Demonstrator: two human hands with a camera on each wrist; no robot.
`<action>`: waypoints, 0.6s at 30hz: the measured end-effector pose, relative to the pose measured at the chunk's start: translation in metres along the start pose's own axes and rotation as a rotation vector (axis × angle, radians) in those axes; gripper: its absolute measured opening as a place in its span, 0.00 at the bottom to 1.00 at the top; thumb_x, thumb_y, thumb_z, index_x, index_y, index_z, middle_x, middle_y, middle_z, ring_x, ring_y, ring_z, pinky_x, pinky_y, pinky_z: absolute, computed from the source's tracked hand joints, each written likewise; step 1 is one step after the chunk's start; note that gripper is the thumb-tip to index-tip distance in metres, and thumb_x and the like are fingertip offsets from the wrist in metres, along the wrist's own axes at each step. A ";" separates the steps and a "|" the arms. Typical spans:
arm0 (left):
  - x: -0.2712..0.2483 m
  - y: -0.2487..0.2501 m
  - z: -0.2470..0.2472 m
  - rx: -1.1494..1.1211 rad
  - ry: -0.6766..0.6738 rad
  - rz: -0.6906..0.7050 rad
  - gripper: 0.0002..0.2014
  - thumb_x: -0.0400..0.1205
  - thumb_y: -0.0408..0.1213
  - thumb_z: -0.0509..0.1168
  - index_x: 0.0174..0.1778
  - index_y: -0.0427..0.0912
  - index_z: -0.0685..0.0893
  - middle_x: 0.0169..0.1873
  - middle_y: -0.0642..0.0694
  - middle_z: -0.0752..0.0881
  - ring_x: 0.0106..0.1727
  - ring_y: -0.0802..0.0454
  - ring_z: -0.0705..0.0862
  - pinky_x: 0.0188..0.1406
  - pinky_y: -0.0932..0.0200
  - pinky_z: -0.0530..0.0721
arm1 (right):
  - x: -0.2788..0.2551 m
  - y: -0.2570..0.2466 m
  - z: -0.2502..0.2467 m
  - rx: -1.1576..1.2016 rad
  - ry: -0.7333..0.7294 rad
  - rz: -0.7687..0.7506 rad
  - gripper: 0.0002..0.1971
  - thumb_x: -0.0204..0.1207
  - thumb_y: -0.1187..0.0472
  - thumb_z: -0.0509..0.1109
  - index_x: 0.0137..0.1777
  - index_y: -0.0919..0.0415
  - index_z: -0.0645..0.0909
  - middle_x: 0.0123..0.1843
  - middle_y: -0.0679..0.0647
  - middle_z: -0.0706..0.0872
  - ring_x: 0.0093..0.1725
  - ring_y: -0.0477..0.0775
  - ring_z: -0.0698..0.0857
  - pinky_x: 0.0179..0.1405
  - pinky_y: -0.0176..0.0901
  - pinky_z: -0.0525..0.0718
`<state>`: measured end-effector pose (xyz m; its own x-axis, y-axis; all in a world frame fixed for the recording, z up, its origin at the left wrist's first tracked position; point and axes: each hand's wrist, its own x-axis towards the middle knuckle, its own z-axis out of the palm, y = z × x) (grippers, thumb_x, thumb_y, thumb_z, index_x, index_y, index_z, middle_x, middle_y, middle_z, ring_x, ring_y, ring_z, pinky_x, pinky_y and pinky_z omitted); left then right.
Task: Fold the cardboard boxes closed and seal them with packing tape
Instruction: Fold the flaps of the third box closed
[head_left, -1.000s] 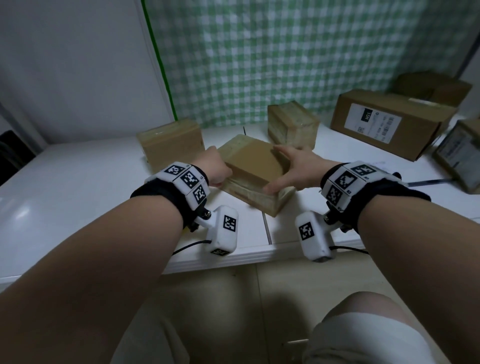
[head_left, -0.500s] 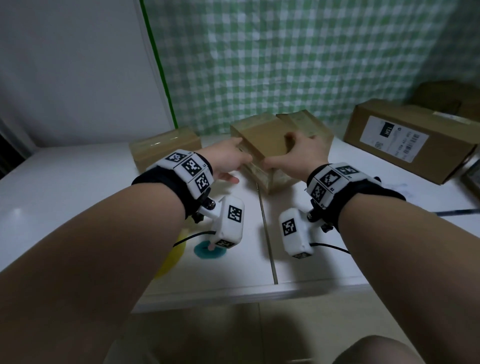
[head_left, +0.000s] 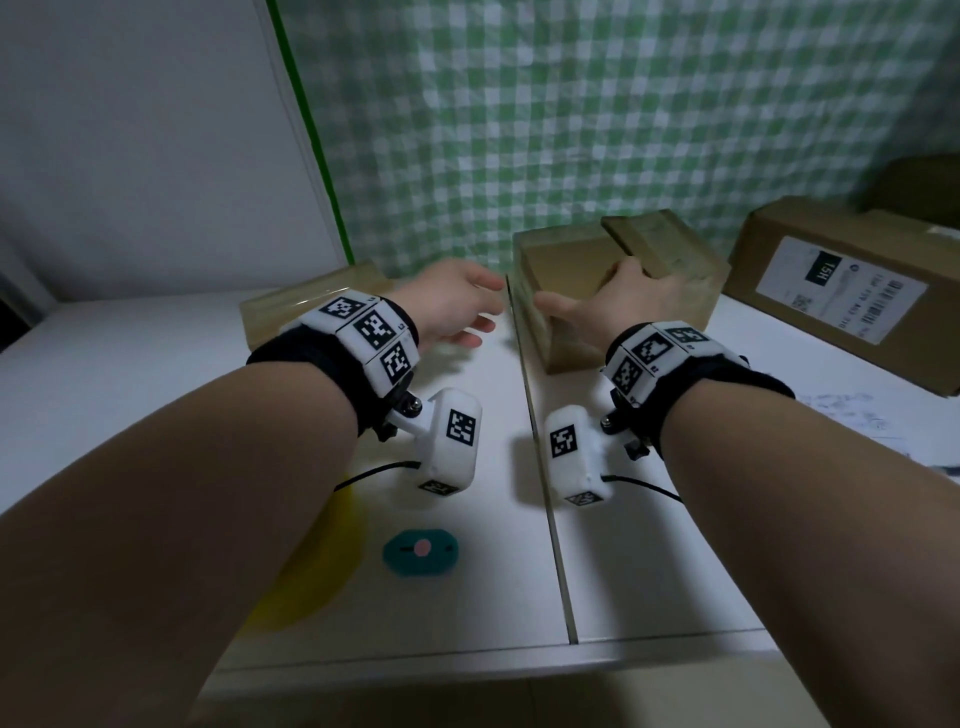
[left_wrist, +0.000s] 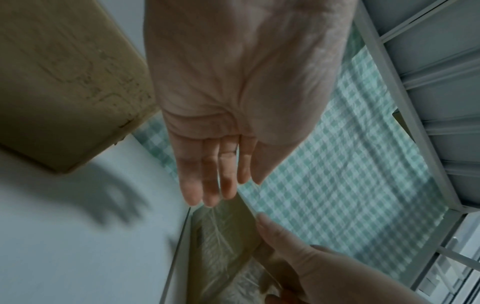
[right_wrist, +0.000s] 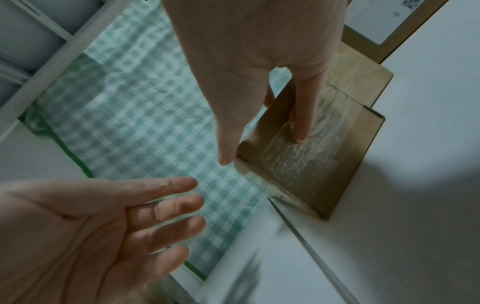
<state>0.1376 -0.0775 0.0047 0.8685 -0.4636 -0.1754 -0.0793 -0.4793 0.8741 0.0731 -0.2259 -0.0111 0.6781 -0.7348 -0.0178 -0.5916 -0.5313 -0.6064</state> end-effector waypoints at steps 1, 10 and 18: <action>-0.001 -0.001 -0.002 -0.005 0.007 0.010 0.17 0.82 0.30 0.63 0.68 0.40 0.78 0.57 0.43 0.83 0.52 0.49 0.85 0.50 0.55 0.87 | 0.001 0.000 0.001 0.008 0.006 0.013 0.47 0.63 0.31 0.74 0.75 0.60 0.67 0.74 0.64 0.65 0.69 0.60 0.73 0.62 0.53 0.75; -0.018 -0.007 -0.072 -0.001 0.528 0.147 0.09 0.79 0.31 0.65 0.53 0.44 0.86 0.48 0.44 0.87 0.47 0.49 0.85 0.54 0.53 0.86 | -0.015 -0.005 -0.004 0.090 0.124 -0.089 0.36 0.71 0.39 0.73 0.72 0.60 0.69 0.76 0.63 0.60 0.68 0.60 0.72 0.58 0.46 0.73; -0.041 -0.043 -0.121 0.288 0.302 -0.392 0.31 0.82 0.42 0.66 0.80 0.42 0.64 0.76 0.39 0.68 0.73 0.38 0.70 0.69 0.40 0.73 | -0.040 -0.022 0.017 0.110 -0.198 -0.306 0.25 0.76 0.50 0.71 0.70 0.60 0.74 0.72 0.59 0.63 0.53 0.55 0.78 0.59 0.42 0.79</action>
<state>0.1642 0.0518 0.0294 0.9578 0.0028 -0.2874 0.1834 -0.7758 0.6037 0.0666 -0.1773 -0.0108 0.8937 -0.4475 0.0311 -0.3052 -0.6574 -0.6890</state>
